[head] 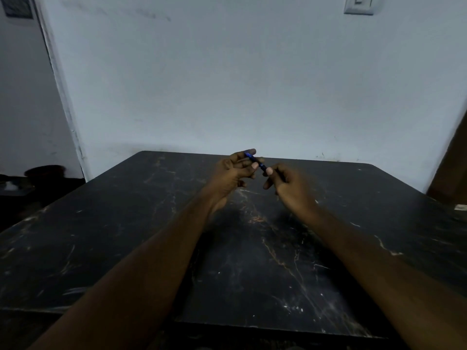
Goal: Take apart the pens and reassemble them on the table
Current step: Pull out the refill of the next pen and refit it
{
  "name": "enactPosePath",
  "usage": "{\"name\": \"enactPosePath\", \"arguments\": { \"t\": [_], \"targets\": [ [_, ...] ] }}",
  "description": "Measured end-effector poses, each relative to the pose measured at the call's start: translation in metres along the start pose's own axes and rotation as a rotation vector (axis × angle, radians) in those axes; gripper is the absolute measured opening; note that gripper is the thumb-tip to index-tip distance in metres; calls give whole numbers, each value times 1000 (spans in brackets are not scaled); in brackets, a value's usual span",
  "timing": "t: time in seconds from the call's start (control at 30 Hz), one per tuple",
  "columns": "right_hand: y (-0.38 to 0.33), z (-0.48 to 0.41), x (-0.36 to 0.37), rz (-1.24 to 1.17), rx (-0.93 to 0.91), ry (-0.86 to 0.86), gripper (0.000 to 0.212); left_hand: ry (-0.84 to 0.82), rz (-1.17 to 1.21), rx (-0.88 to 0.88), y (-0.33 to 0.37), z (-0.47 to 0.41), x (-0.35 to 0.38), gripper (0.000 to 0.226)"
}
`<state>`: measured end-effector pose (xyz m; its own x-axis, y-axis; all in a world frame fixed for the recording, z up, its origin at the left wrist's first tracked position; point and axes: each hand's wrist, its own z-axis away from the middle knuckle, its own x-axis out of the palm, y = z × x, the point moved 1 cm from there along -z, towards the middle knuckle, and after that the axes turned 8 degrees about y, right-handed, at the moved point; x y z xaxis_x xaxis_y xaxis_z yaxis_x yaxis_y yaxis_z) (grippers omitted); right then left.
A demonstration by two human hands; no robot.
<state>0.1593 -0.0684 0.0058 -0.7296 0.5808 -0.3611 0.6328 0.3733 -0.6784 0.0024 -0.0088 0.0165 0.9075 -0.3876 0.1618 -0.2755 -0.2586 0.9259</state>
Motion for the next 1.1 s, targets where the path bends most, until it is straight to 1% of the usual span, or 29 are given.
{"name": "enactPosePath", "arguments": {
  "t": [0.13, 0.2, 0.27, 0.37, 0.47, 0.53, 0.63, 0.7, 0.77, 0.83, 0.9, 1.03, 1.1],
  "targets": [
    [-2, 0, -1, 7, -58, 39, 7, 81, 66, -52, 0, 0, 3, 27],
    [-3, 1, -1, 13, -75, 55, 3, 133, 51, -62, 0, -1, 2, 28],
    [-4, 2, 0, 14, -81, 63, 4, 157, 15, -45, -2, -2, 0, 28],
    [-4, 2, 0, 13, -58, 61, 5, 151, -6, -8, -2, -1, -1, 19],
    [-3, 2, -1, 1, -16, 34, 17, 118, -7, 9, 0, 1, -1, 15],
    [-4, 2, -1, 4, 0, 14, 21, 73, 21, 11, 2, 2, 0, 17],
    [-6, 2, -1, 9, -12, 25, 19, 35, 101, -13, 4, 2, 2, 17],
    [-6, 2, -1, 18, -34, 46, 13, 61, 139, -45, 3, 2, 3, 17],
    [-6, 2, -1, 29, -53, 57, 8, 112, 112, -62, 1, 2, 4, 21],
    [-5, 2, -1, 28, -61, 52, 7, 165, 55, -61, -1, 1, 3, 23],
    [-4, 3, 0, 25, -69, 47, 7, 191, 37, -52, -1, 0, 1, 20],
    [-3, 2, 1, 9, -35, 35, 9, 153, 32, -26, -1, 0, 0, 12],
    [-3, 2, 0, -3, -13, 16, 16, 139, 41, -23, -1, 0, 0, 10]
  ]
}}
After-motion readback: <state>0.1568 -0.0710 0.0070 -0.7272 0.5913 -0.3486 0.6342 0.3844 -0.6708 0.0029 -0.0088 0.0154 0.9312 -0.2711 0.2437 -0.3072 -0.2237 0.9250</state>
